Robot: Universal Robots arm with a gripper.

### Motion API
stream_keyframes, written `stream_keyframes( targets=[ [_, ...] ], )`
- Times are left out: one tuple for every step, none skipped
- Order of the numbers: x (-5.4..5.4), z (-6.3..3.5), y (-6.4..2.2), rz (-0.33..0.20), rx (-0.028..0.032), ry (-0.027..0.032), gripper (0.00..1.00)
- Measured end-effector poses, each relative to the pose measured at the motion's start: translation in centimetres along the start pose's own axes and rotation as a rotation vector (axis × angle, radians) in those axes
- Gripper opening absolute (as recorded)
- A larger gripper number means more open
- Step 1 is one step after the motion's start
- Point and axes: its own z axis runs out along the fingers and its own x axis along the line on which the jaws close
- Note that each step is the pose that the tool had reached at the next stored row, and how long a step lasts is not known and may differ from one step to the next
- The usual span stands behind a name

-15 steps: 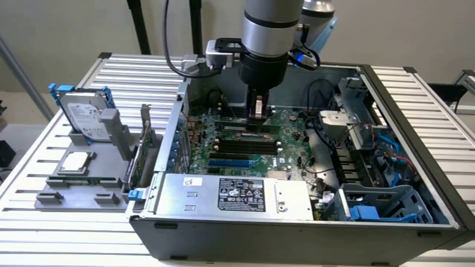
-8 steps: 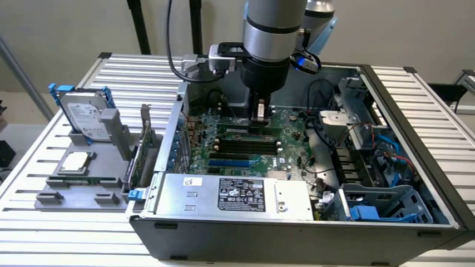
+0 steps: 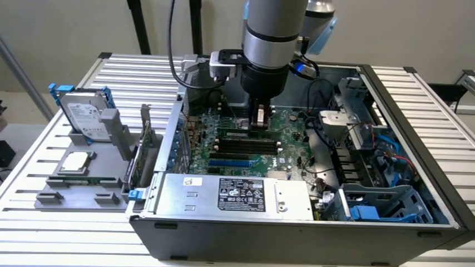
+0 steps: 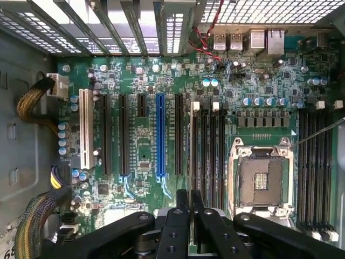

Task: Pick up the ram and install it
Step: 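Insert the ram into the slot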

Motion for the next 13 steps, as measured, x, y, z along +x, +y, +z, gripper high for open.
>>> stream_keyframes(
  targets=[
    [-0.1, 0.18, 0.0, 0.0, 0.0001, 0.0, 0.13],
    [-0.1, 0.37, 0.0, 0.0, 0.0003, -0.0001, 0.13],
    [-0.2, 0.54, 0.0, -0.001, 0.0003, 0.0001, 0.13],
    [-0.3, 0.74, 0.0, -0.001, 0.0003, 0.0002, 0.13],
    [-0.4, 0.92, 0.0, -0.001, 0.0003, 0.0002, 0.13],
    [-0.6, 1.11, 0.0, -0.001, 0.0004, 0.0001, 0.13],
    [-0.7, 1.3, 0.0, -0.001, 0.0003, 0.0, 0.13],
    [-0.8, 1.47, 0.0, -0.001, 0.0002, 0.0001, 0.13],
    [-0.9, 1.66, 0.0, -0.001, 0.0003, 0.0, 0.13],
    [-1.0, 1.85, 0.0, -0.001, 0.0004, -0.0001, 0.13],
    [-1.0, 2.04, 0.0, -0.002, 0.0004, 0.0, 0.13],
    [-1.1, 2.22, -0.01, -0.002, 0.0003, 0.0001, 0.13],
    [-1.1, 2.41, -0.01, -0.002, 0.0004, -0.0001, 0.13]
  ],
)
